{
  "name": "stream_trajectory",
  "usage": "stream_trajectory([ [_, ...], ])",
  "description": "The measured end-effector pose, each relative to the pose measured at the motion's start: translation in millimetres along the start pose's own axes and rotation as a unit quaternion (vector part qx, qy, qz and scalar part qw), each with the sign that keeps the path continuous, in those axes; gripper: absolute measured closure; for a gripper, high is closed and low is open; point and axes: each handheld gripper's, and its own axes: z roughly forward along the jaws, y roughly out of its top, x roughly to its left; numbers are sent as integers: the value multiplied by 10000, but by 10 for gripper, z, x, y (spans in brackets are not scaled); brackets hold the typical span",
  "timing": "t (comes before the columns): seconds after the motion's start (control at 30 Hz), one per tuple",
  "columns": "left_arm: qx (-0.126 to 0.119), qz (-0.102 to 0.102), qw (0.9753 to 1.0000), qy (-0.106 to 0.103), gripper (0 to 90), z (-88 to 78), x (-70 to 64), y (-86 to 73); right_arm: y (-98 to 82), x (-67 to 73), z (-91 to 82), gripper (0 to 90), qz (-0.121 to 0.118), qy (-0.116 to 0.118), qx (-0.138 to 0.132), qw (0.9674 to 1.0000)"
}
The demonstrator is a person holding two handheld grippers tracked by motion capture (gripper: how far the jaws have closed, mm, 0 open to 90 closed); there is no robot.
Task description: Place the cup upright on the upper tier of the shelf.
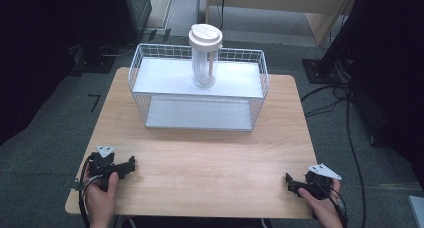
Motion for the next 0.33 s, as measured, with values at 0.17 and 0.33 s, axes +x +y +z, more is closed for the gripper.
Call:
stream_trajectory([
  [0.17, -1, 0, 10000, 0, 0, 0, 0, 0, -30, -28, -30, 16, -50, 41, 11, 10000],
  [0.33, 0, 0, 10000, -1, 0, 0, 0, 1, -29, -31, -31, 17, -53, 52, 11, 10000],
])
